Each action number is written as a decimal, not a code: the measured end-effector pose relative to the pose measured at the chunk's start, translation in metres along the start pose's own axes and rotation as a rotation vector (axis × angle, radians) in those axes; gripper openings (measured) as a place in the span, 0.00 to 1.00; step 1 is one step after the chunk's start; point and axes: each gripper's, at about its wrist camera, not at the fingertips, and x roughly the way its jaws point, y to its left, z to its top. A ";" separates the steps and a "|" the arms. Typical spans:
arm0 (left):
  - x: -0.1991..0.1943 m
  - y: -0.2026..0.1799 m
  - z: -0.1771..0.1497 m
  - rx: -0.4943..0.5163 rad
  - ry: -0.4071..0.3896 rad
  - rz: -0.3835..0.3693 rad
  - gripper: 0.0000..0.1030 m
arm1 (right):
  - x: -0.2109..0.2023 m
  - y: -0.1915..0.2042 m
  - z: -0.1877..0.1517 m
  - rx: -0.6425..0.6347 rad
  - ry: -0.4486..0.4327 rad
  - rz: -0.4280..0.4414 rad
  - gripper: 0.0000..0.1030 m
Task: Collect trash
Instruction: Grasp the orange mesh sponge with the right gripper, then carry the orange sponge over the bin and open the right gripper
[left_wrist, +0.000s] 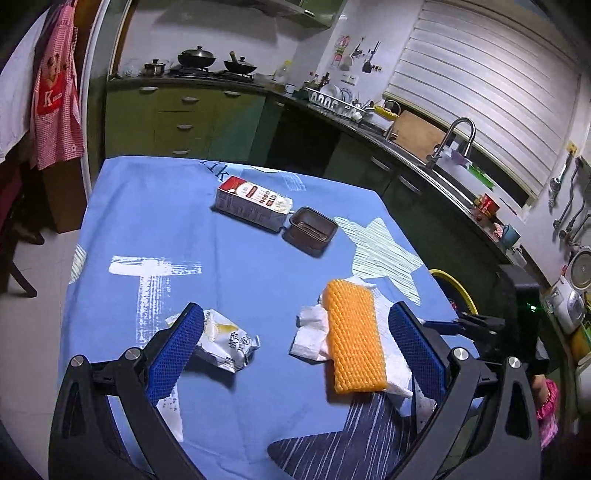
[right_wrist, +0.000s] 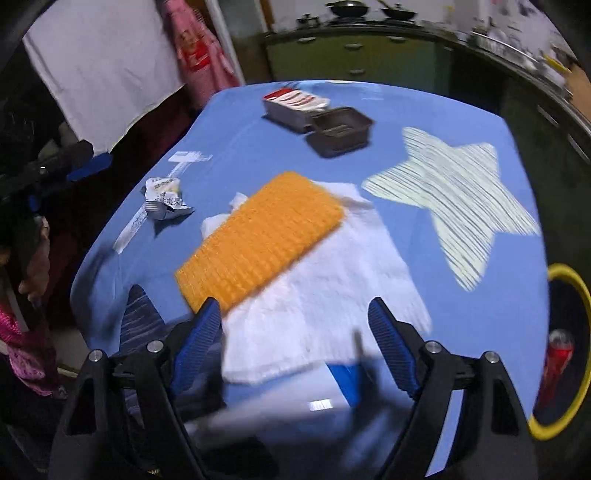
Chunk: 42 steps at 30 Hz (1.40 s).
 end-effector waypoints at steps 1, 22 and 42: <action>0.000 -0.002 0.000 0.002 0.000 0.001 0.96 | 0.006 0.003 0.005 0.000 0.007 0.020 0.71; 0.002 -0.002 -0.005 0.005 0.015 -0.005 0.96 | -0.014 0.016 0.041 0.114 -0.104 0.132 0.12; 0.013 -0.043 -0.004 0.116 0.044 -0.006 0.96 | -0.151 -0.142 -0.030 0.472 -0.372 -0.280 0.13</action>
